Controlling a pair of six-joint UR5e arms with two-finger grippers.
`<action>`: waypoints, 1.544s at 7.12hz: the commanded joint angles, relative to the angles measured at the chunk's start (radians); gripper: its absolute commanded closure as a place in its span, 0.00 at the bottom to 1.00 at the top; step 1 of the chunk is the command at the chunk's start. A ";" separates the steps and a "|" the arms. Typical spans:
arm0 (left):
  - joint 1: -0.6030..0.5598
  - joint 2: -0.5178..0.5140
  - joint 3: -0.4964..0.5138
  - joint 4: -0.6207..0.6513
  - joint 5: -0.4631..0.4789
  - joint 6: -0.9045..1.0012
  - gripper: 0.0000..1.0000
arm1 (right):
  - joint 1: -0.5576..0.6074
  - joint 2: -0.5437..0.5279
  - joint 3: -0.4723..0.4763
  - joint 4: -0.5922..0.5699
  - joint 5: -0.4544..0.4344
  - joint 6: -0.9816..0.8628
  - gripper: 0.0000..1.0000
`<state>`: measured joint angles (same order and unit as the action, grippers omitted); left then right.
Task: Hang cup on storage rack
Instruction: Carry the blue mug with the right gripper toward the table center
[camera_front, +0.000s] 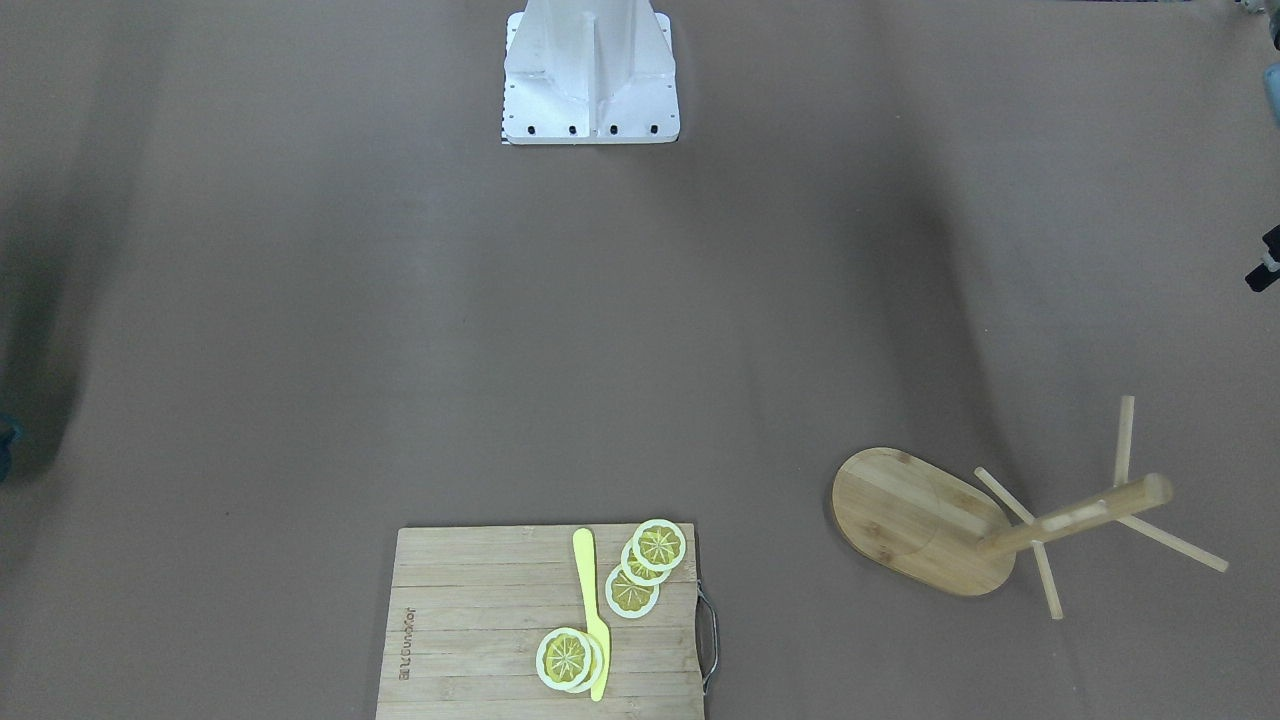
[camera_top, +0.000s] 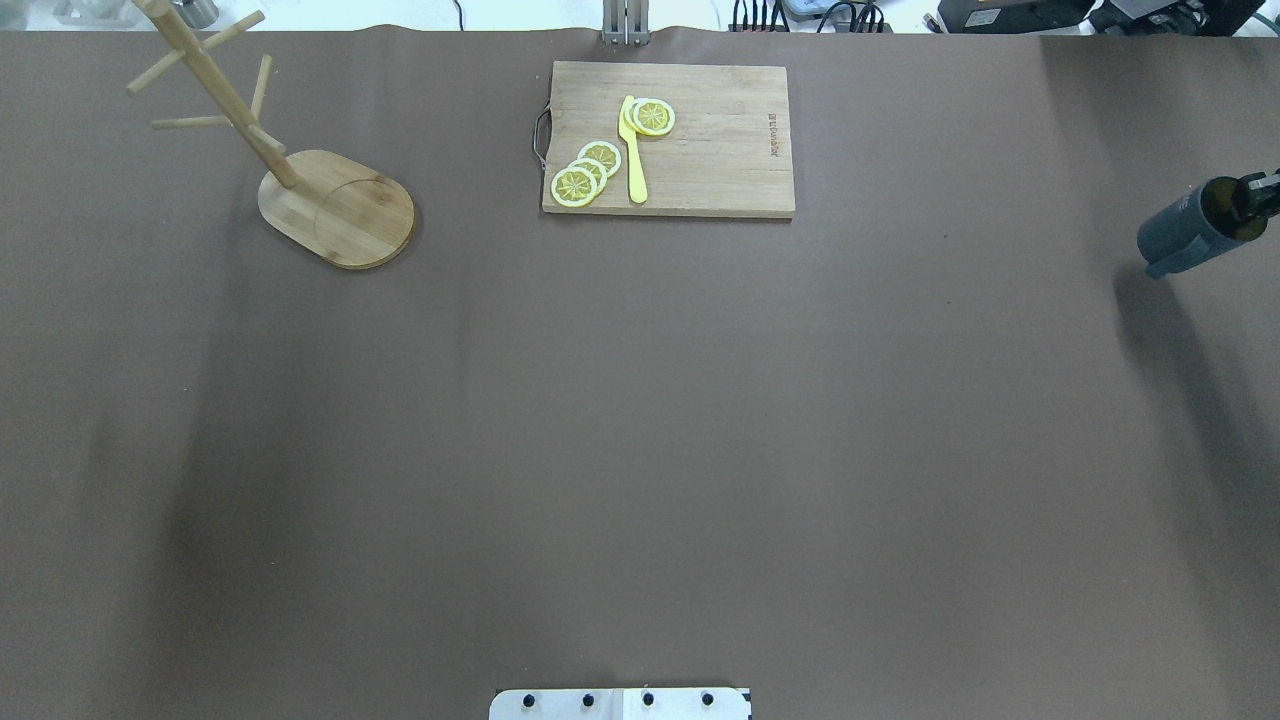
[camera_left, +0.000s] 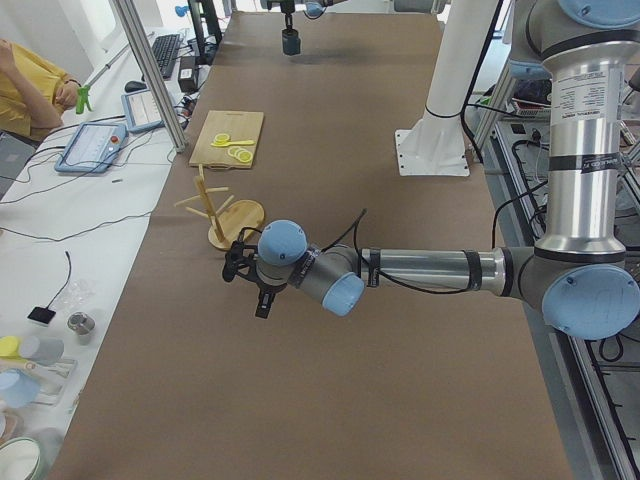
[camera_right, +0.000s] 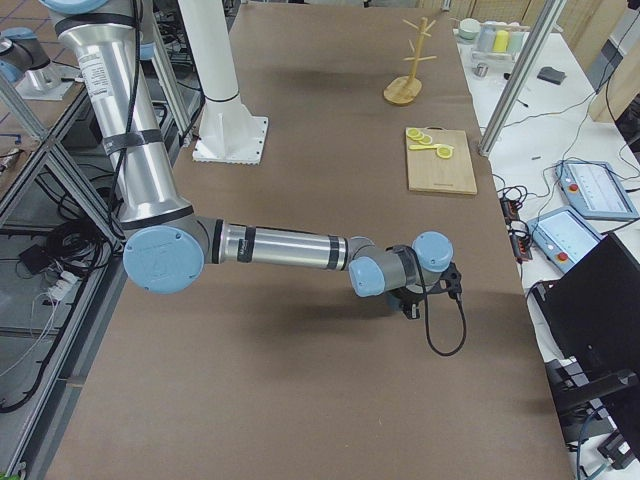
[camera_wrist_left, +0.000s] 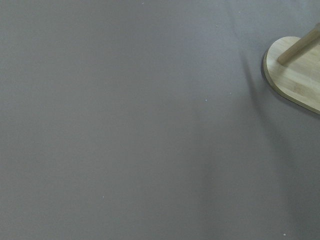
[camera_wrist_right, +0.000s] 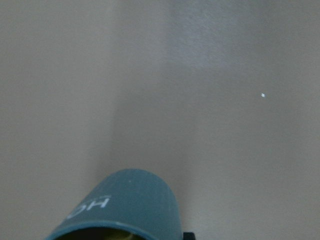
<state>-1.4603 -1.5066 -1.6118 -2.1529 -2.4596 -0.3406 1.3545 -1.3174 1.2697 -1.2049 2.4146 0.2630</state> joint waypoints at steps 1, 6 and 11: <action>0.004 -0.001 0.001 -0.002 0.004 0.000 0.02 | -0.107 0.000 0.181 0.004 0.002 0.266 1.00; 0.023 -0.011 0.027 -0.025 0.007 0.000 0.02 | -0.597 0.281 0.375 -0.069 -0.294 0.989 1.00; 0.024 -0.018 0.036 -0.033 0.007 0.000 0.02 | -0.773 0.517 0.229 -0.223 -0.393 1.067 0.91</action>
<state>-1.4349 -1.5214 -1.5758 -2.1857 -2.4529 -0.3405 0.5998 -0.8231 1.5415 -1.4280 2.0260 1.3271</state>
